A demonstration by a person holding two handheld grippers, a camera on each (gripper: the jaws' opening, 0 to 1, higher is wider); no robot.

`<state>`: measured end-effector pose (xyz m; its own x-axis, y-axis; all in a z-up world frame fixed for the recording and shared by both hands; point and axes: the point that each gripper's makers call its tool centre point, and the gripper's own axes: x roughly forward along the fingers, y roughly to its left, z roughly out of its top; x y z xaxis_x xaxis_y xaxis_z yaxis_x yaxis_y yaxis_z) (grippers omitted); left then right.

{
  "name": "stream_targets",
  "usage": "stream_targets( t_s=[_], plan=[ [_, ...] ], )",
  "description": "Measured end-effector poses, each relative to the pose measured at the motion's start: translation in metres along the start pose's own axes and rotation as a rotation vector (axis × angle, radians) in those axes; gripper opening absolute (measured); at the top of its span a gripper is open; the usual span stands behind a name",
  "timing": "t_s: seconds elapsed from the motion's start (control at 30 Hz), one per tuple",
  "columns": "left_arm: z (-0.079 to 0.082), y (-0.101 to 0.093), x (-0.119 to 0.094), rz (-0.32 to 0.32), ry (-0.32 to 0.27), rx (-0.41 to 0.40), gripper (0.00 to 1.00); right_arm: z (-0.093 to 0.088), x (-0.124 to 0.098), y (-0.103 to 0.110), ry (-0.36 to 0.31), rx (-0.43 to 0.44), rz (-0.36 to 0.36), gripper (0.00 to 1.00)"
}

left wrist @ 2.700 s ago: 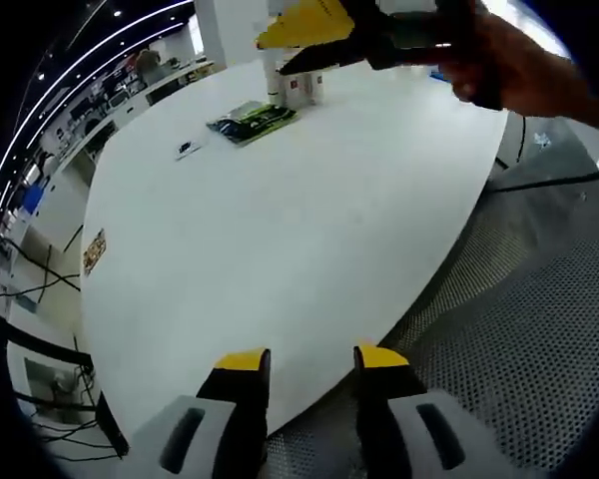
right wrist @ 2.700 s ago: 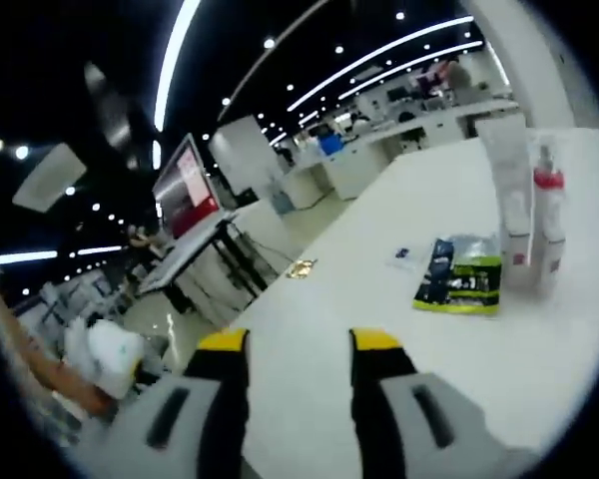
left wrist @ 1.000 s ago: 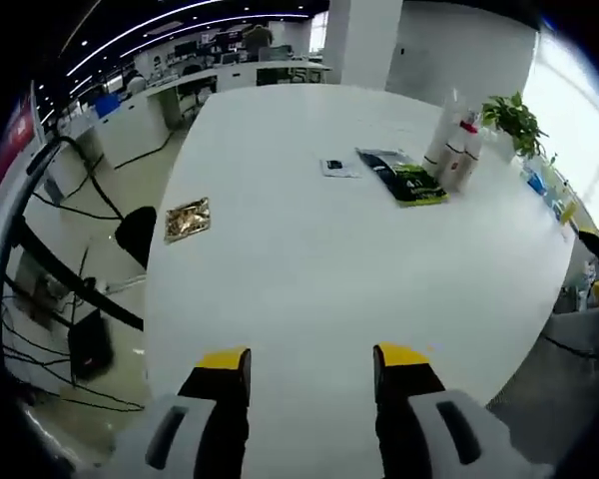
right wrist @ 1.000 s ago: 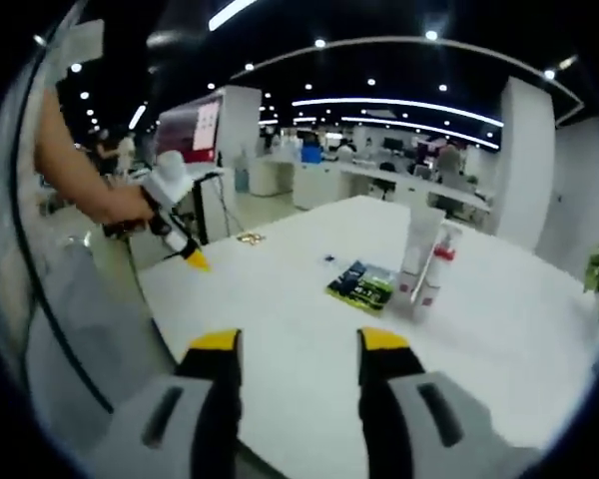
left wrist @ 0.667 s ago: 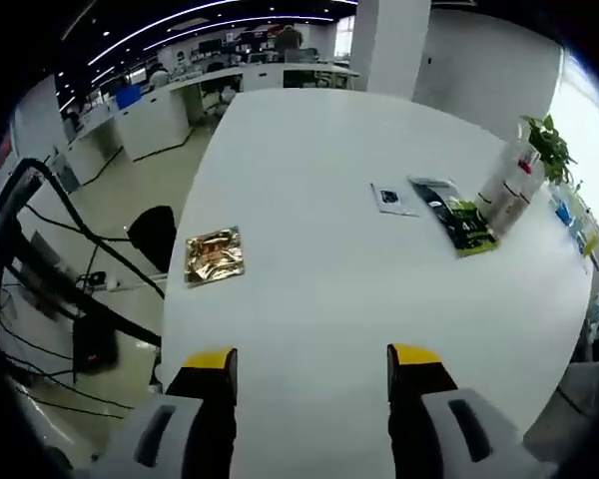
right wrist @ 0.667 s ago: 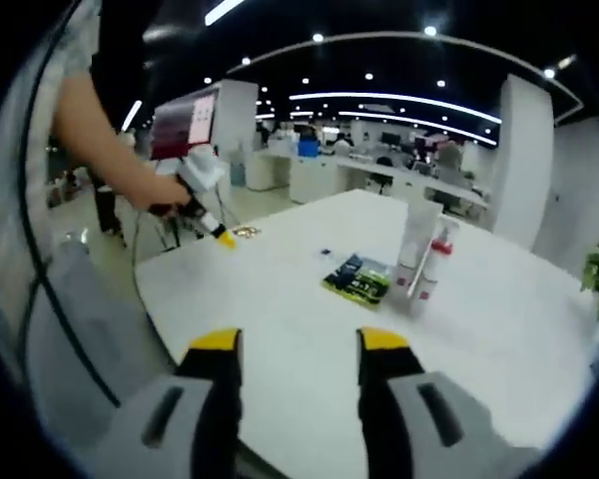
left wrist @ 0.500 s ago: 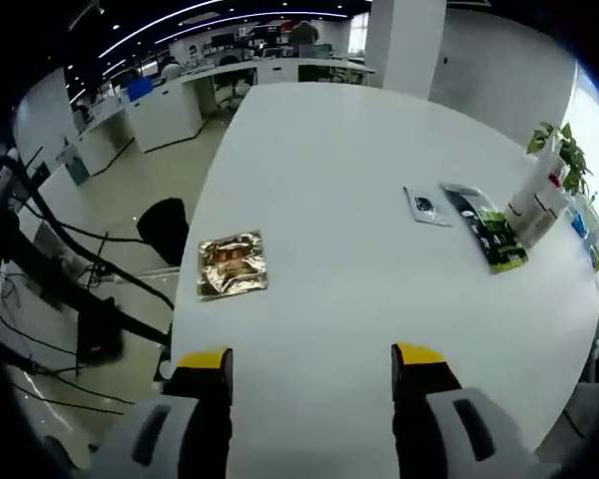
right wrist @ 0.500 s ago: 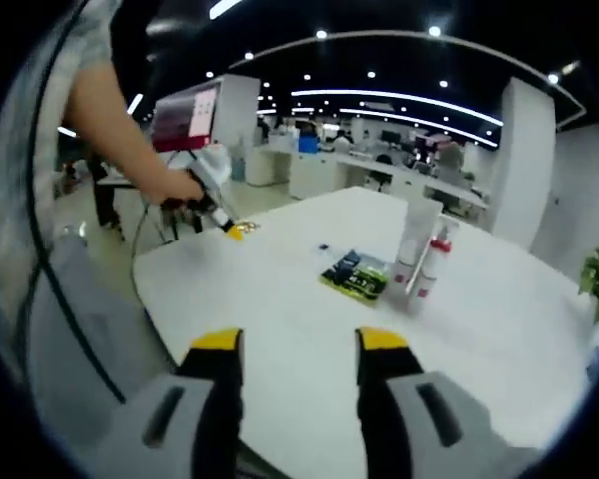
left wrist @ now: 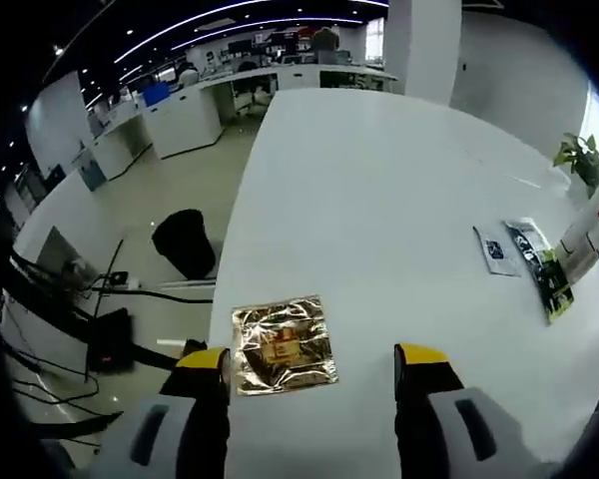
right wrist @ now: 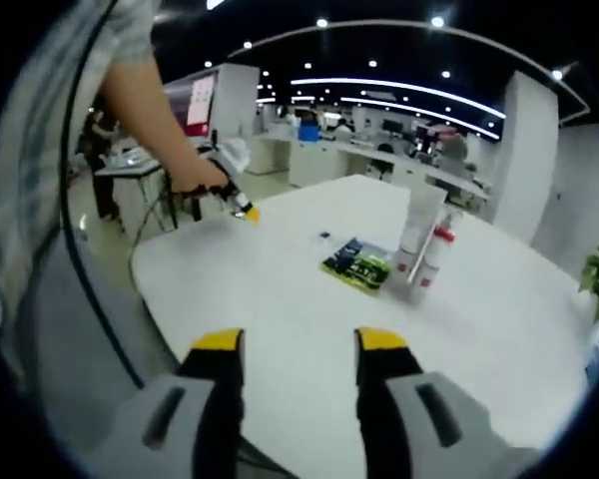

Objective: Arrange the skincare products in the storage area until every visible bottle or jar stands upright without overlapping.

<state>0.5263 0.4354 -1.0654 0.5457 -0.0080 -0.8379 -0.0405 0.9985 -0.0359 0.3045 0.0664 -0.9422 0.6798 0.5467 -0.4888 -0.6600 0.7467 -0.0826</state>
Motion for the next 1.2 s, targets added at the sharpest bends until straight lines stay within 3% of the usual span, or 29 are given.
stream_targets(
  t_s=[0.1, 0.17, 0.4, 0.7, 0.77, 0.83, 1.2],
  plan=[
    [-0.003, -0.003, 0.006, -0.016, 0.012, 0.053, 0.65, -0.001, 0.001, 0.003, 0.006, -0.017, 0.008, 0.42],
    [0.002, -0.004, 0.007, -0.016, -0.013, 0.02, 0.63, -0.002, 0.001, 0.004, 0.011, -0.016, 0.013, 0.42],
    [0.001, 0.0, 0.009, -0.019, -0.046, 0.021, 0.62, -0.003, 0.002, 0.004, 0.015, -0.005, 0.013, 0.42],
    [-0.005, 0.002, 0.004, -0.071, -0.026, 0.101, 0.59, -0.002, 0.0, 0.003, 0.006, -0.001, 0.012, 0.41],
    [-0.007, 0.002, 0.002, -0.078, -0.019, 0.108, 0.54, -0.001, 0.0, 0.004, 0.005, 0.0, 0.015, 0.41],
    [-0.008, 0.002, 0.0, -0.081, -0.011, 0.105, 0.41, -0.001, 0.0, 0.004, 0.004, -0.003, 0.014, 0.41],
    [-0.021, -0.019, -0.013, -0.103, 0.029, 0.088, 0.38, 0.002, -0.002, 0.001, -0.012, -0.004, -0.001, 0.4]
  ],
)
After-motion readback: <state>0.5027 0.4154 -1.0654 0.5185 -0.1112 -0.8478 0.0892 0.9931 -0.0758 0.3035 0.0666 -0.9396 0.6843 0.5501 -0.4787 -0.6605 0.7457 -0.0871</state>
